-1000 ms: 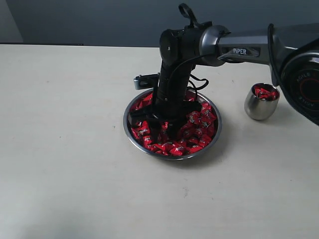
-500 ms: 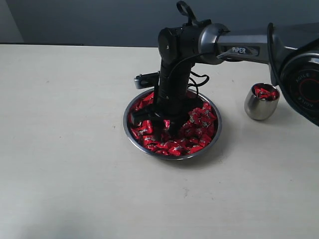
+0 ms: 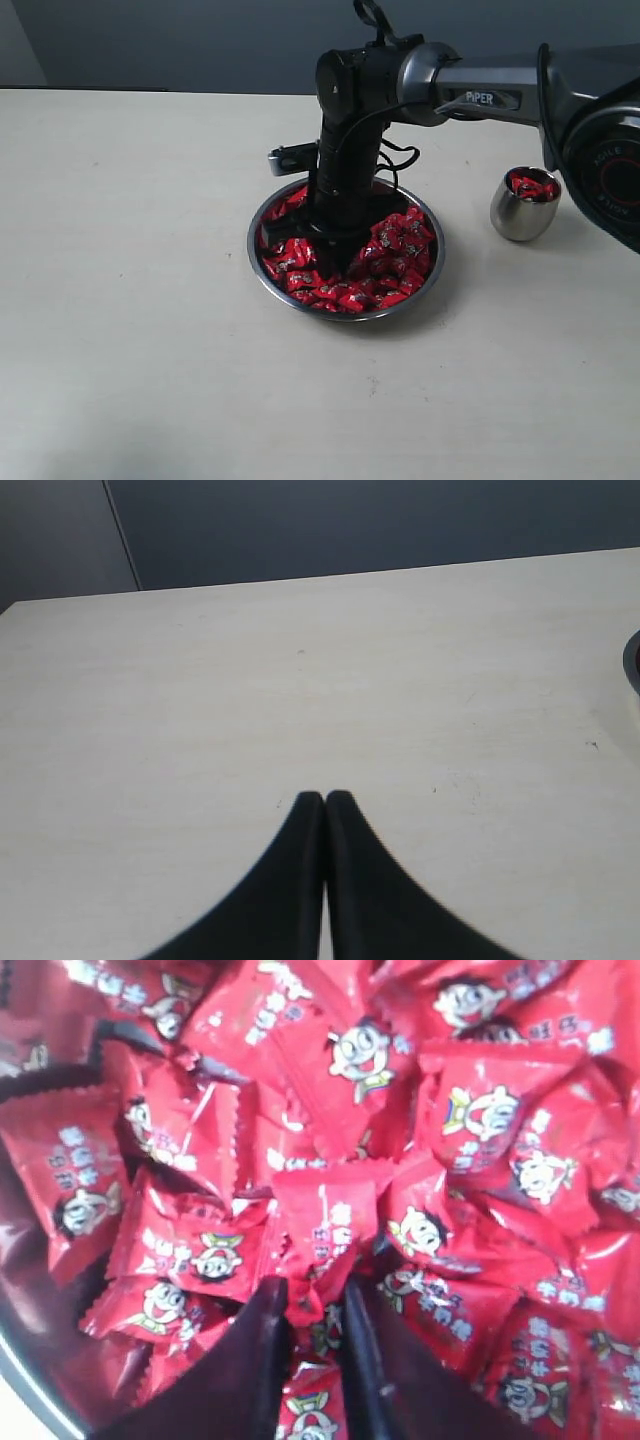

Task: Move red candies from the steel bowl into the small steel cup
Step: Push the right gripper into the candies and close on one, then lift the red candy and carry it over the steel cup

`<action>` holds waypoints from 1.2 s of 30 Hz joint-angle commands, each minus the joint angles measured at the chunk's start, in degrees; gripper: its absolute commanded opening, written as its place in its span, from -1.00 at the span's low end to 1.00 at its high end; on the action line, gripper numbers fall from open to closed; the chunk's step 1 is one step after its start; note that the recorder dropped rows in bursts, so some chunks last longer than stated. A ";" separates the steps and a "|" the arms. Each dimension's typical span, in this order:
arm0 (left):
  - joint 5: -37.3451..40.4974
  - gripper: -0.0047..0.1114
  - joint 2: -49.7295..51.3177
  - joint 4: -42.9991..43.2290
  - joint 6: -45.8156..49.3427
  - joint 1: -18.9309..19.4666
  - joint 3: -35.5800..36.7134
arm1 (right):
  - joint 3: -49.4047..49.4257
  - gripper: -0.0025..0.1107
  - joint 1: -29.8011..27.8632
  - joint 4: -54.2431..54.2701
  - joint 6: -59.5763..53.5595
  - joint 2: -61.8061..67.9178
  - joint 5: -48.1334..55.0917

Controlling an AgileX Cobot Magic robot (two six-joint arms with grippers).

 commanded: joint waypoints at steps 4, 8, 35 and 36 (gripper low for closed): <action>-0.50 -0.91 -0.27 0.08 -0.12 -0.24 -0.48 | -0.98 -0.97 -0.04 -0.82 0.00 -3.97 1.94; -0.50 -0.91 -0.27 0.08 -0.12 -0.24 -0.48 | -2.99 -0.97 -0.04 -0.92 0.00 -5.53 2.03; -0.50 -0.91 -0.27 0.08 -0.12 -0.24 -0.48 | -4.25 -0.97 -25.90 -9.47 -2.21 -18.49 2.03; -0.50 -0.91 -0.27 0.08 -0.12 -0.24 -0.48 | -4.25 -0.97 -27.10 -9.47 -2.37 -18.49 2.03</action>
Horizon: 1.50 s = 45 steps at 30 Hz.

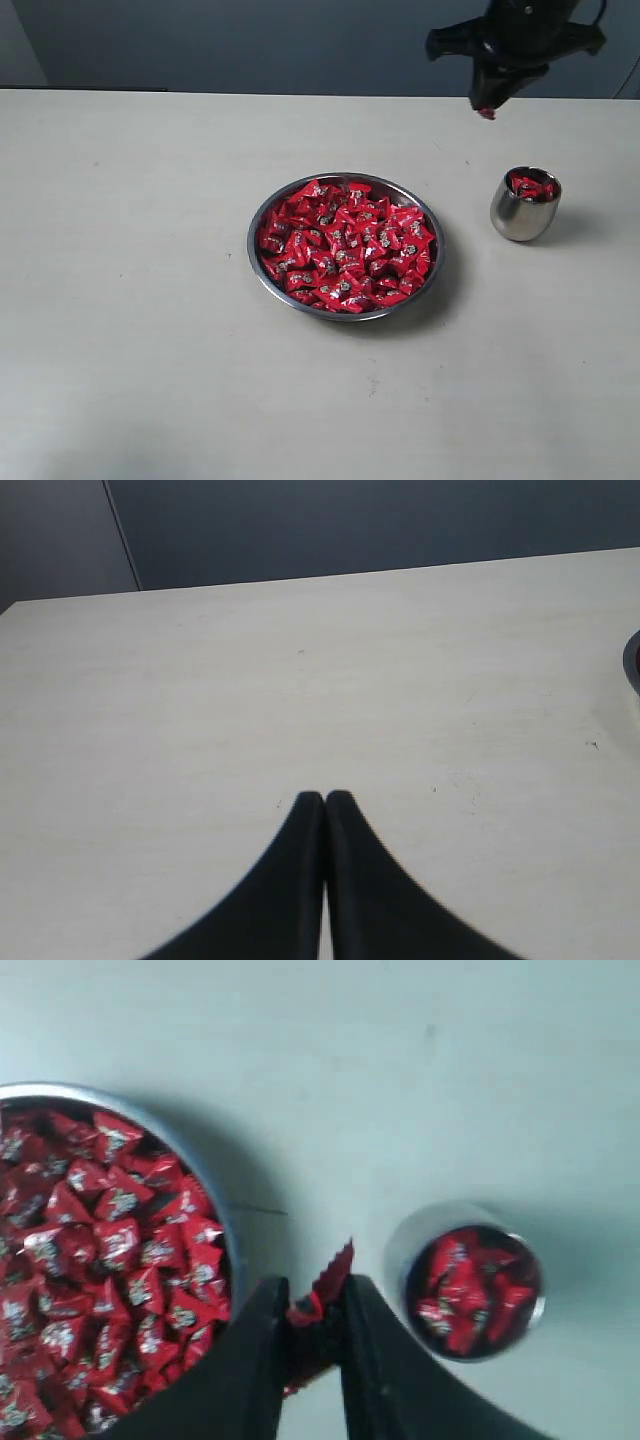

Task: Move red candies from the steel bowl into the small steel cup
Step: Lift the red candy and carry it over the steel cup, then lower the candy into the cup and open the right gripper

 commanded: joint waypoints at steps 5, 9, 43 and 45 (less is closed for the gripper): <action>-0.50 -0.91 -0.27 0.08 -0.12 -0.24 -0.48 | -0.33 -0.97 -9.25 -0.59 -3.03 -0.40 0.27; -0.50 -0.91 -0.27 0.08 -0.12 -0.24 -0.48 | -0.20 -0.97 -11.86 2.09 -3.51 0.96 0.27; -0.50 -0.91 -0.27 0.08 -0.12 -0.24 -0.48 | 8.49 -0.97 -11.74 4.12 -5.86 5.60 -3.95; -0.50 -0.91 -0.27 0.08 -0.12 -0.24 -0.48 | 8.49 -0.97 -11.74 4.12 -5.99 5.60 -3.84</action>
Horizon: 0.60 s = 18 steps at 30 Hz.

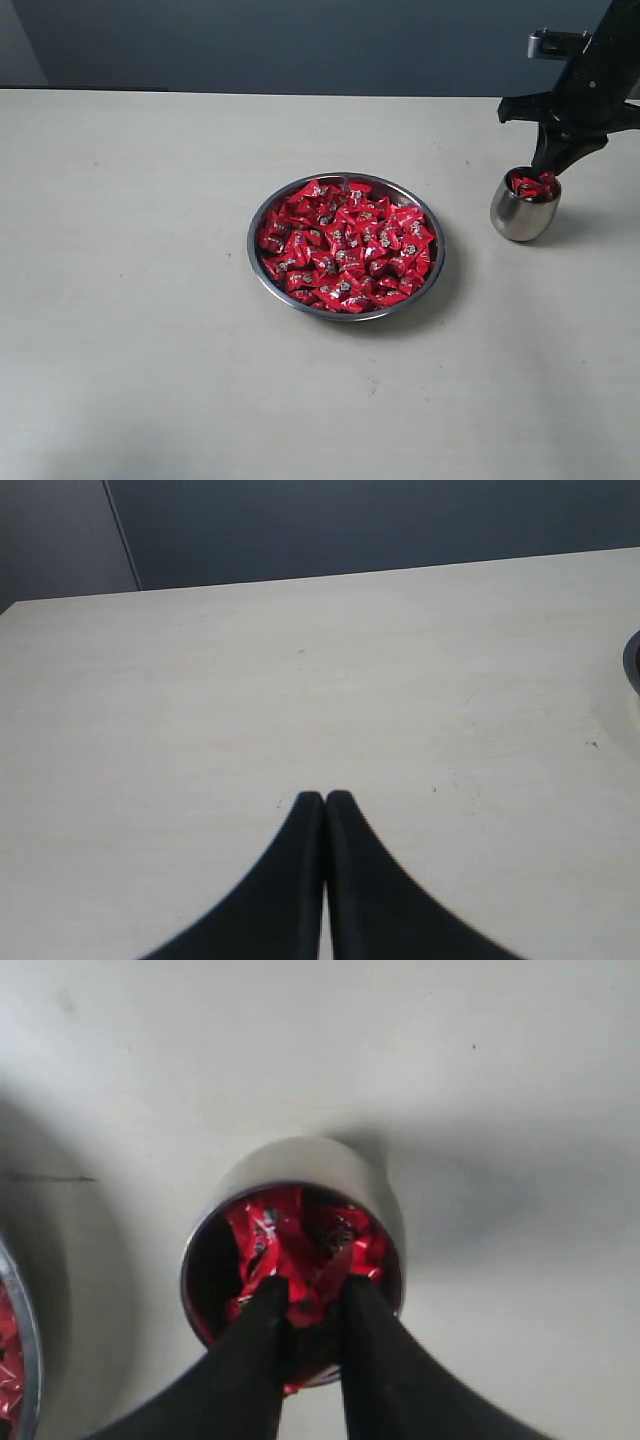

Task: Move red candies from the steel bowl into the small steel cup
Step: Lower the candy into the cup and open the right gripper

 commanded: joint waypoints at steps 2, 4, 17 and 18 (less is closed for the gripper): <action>-0.50 -0.91 -0.27 0.08 -0.12 -0.24 -0.48 | 0.08 -0.97 -0.19 0.62 -0.97 -0.39 -0.17; -0.50 -0.91 -0.27 0.08 -0.12 -0.24 -0.48 | 0.08 -0.97 -0.19 1.44 -1.95 -0.39 -0.03; -0.50 -0.91 -0.27 0.08 -0.12 -0.24 -0.48 | 0.08 -0.34 -0.19 0.16 -2.67 -0.39 1.10; -0.50 -0.91 -0.27 0.08 -0.12 -0.24 -0.48 | 0.08 -0.34 -0.19 0.16 -2.67 -0.39 1.35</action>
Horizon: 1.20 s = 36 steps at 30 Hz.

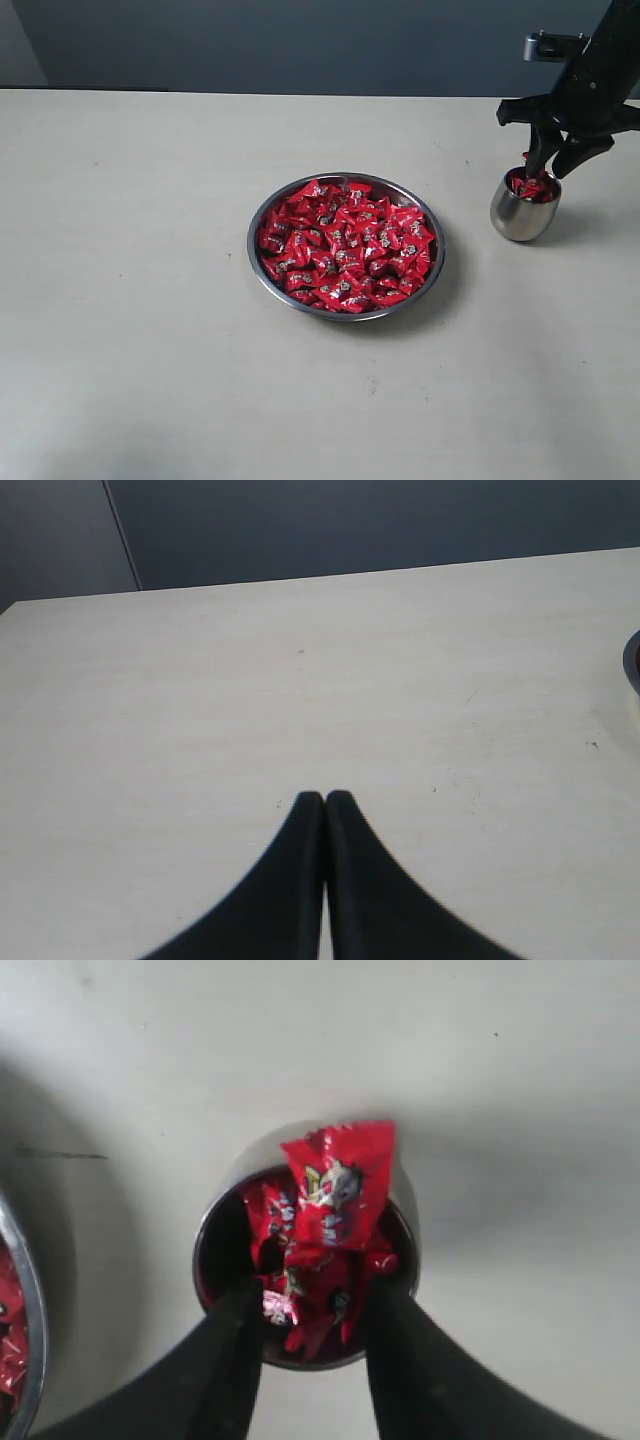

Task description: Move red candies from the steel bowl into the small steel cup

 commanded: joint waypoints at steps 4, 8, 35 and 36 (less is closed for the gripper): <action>-0.50 -0.91 -0.27 0.08 -0.12 -0.24 -0.48 | -0.12 -0.34 -0.19 -0.28 -0.48 -1.00 0.49; -0.50 -0.91 -0.27 0.08 -0.12 -0.24 -0.48 | -0.12 -0.34 -0.19 -0.28 -0.48 -1.13 1.36; -0.50 -0.91 -0.27 0.08 -0.12 -0.24 -0.48 | -0.12 -0.34 -0.19 0.78 -0.48 -8.20 0.97; -0.50 -0.91 -0.27 0.08 -0.12 -0.24 -0.48 | -0.12 -0.34 -0.19 0.78 -0.48 -8.20 0.97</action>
